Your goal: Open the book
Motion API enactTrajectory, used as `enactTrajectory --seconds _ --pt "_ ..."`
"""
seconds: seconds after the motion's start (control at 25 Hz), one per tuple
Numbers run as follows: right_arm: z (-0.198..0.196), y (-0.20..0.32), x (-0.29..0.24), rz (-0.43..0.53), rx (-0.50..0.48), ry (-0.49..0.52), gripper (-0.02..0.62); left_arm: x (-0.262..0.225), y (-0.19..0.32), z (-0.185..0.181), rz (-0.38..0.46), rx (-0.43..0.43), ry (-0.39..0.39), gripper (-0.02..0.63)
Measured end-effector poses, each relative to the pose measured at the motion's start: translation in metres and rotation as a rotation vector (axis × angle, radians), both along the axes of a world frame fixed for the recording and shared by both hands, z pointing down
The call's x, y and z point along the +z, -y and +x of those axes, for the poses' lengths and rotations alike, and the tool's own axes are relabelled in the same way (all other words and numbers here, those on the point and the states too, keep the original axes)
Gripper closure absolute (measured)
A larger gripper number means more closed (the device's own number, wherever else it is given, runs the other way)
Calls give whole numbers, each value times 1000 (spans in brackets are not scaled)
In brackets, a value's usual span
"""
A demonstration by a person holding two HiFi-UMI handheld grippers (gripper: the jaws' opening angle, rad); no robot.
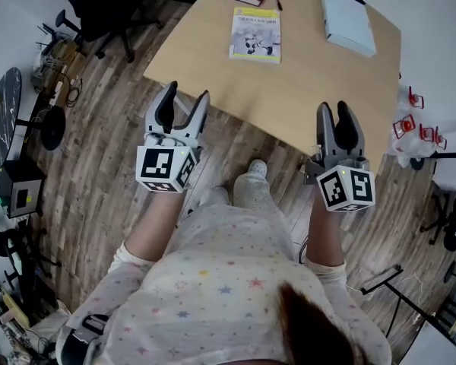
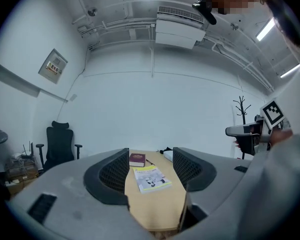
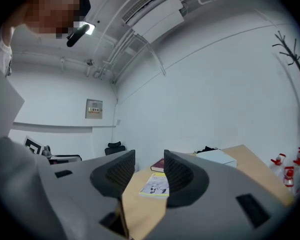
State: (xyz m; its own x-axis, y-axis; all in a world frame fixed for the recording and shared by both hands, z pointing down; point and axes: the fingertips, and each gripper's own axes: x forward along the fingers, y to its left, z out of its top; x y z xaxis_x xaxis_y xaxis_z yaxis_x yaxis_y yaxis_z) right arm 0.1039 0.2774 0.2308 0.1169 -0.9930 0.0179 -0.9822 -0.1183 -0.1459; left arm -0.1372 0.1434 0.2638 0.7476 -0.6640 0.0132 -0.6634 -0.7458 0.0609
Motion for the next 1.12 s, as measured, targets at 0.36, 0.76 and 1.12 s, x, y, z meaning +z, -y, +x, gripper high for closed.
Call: enactTrajectory --seconds 0.36,0.76,1.12 --pt "85 61 -12 40 -94 15 423 -9 35 63 18 -107 17 356" --pt "117 95 2 19 -137 74 423 -5 59 88 0 -166 67 356" --pt "136 128 17 -21 -76 70 423 6 114 116 0 -100 73 356"
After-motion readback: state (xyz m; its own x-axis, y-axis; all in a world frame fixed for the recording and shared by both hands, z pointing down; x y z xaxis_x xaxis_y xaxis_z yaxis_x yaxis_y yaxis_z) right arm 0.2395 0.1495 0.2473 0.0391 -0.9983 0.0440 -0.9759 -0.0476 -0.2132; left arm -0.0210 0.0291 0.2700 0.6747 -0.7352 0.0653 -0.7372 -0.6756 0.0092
